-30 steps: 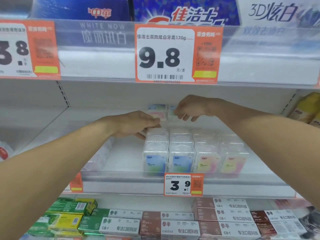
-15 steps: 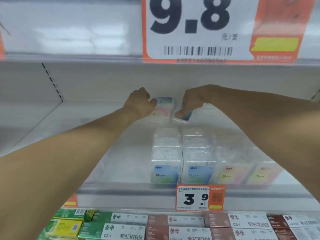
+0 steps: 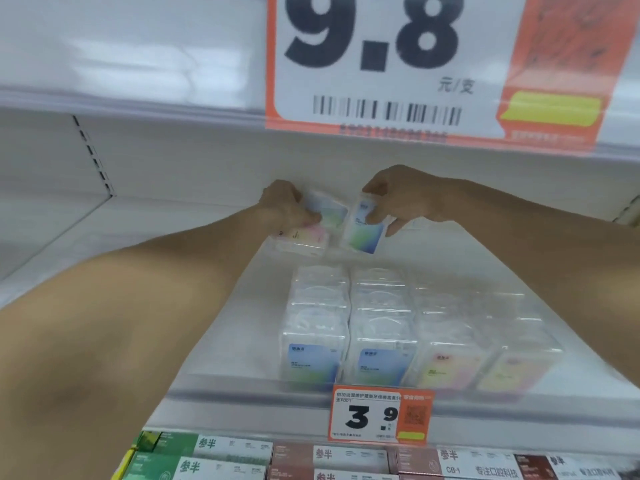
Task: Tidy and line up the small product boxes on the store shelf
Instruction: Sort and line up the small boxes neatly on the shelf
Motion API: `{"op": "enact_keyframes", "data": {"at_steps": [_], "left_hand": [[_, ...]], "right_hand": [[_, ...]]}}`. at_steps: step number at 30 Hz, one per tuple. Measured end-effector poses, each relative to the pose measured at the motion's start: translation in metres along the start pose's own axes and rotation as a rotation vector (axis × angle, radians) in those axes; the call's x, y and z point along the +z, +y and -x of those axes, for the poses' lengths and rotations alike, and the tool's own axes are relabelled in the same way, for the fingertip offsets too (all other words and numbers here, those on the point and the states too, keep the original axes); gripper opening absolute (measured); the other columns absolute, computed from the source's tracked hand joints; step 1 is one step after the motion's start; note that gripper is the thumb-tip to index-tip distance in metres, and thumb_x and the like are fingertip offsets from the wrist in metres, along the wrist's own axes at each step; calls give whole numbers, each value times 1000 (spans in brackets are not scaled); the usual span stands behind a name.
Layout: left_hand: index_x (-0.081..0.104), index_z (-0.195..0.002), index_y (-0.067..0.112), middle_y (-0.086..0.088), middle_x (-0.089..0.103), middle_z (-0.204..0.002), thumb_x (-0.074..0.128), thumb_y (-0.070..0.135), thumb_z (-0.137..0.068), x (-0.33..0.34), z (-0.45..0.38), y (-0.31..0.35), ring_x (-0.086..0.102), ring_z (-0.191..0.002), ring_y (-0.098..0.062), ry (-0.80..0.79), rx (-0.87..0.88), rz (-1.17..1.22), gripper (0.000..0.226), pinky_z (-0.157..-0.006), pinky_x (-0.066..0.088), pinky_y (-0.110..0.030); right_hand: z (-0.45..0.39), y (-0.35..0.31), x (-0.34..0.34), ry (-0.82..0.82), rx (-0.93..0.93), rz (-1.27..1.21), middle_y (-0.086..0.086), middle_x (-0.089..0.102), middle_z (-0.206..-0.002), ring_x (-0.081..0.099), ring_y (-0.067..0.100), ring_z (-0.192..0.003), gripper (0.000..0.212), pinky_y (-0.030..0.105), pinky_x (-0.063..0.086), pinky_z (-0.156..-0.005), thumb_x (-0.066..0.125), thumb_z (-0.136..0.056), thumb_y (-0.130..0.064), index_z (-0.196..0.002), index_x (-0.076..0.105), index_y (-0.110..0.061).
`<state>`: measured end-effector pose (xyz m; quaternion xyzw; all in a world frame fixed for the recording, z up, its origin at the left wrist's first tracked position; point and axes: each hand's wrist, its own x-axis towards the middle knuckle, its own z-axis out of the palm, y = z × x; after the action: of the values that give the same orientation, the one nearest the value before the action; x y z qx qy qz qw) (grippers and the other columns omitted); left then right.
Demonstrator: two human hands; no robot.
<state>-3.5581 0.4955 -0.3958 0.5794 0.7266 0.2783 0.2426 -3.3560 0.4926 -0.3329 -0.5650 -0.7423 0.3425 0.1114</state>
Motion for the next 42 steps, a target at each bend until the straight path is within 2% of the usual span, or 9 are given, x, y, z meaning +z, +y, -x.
{"op": "enact_keyframes", "data": {"at_steps": [3,8,10,14,19,25,28,35,42], "left_hand": [[65,-84,17,-1,68,-86,91,19,-58,-9,2,-1,66,-77,-20,107,168,172,38,-64,54,-29],[70,-94,16,-8,67,-97,86,15,-70,-29,24,7,63,-76,-23,206,346,341,29,-78,59,-36],[67,-97,20,-8,65,-99,82,16,-75,-37,38,11,64,-81,-25,203,372,404,27,-74,61,-35],[65,-117,17,0,61,-99,78,19,-80,-45,66,18,59,-81,-8,61,381,222,39,-73,49,-11],[65,-116,12,4,63,-101,73,14,-84,-57,95,20,68,-88,-20,-253,312,84,33,-77,59,-28],[66,-113,16,-1,68,-113,68,25,-88,-51,110,5,67,-96,-13,-497,212,120,27,-71,55,-16],[66,-110,14,2,68,-103,55,44,-94,-48,114,5,66,-86,-5,-501,165,135,36,-64,52,-10],[68,-108,-2,0,66,-86,52,38,-98,-40,112,6,63,-56,7,-411,176,171,44,-52,48,-9],[69,-106,1,-6,71,-103,48,40,-99,-40,112,5,65,-58,6,-411,184,173,45,-52,49,-9]], "right_hand": [[14,5,-6,63,-11,-130,6,57,-107,62,23,-99,29,40,60,-81,74,-82,-2,-103,56,-11],[35,17,-16,178,-21,-274,9,57,-121,62,24,-107,39,43,60,-83,78,-80,-8,-110,55,-17],[43,20,-18,203,-36,-283,4,60,-121,64,20,-105,34,40,61,-82,82,-78,-19,-101,58,-25],[60,18,-16,187,-79,-331,-1,63,-114,61,12,-91,31,34,62,-72,80,-80,-31,-106,64,-24],[75,16,-5,-9,-77,-215,3,59,-113,63,18,-103,33,34,62,-74,75,-86,-27,-116,60,-22],[77,17,8,-160,-11,-79,3,64,-120,63,20,-108,37,30,55,-85,73,-86,-37,-119,63,-25],[77,17,12,-202,25,-48,2,64,-118,60,13,-98,30,26,49,-88,65,-88,-49,-112,68,-31],[71,18,11,-194,39,-56,-4,62,-101,56,11,-88,23,24,50,-82,59,-96,-35,-114,68,-23],[67,22,12,-173,30,-90,3,67,-112,59,16,-97,29,35,50,-97,59,-95,-40,-114,68,-19]]}}
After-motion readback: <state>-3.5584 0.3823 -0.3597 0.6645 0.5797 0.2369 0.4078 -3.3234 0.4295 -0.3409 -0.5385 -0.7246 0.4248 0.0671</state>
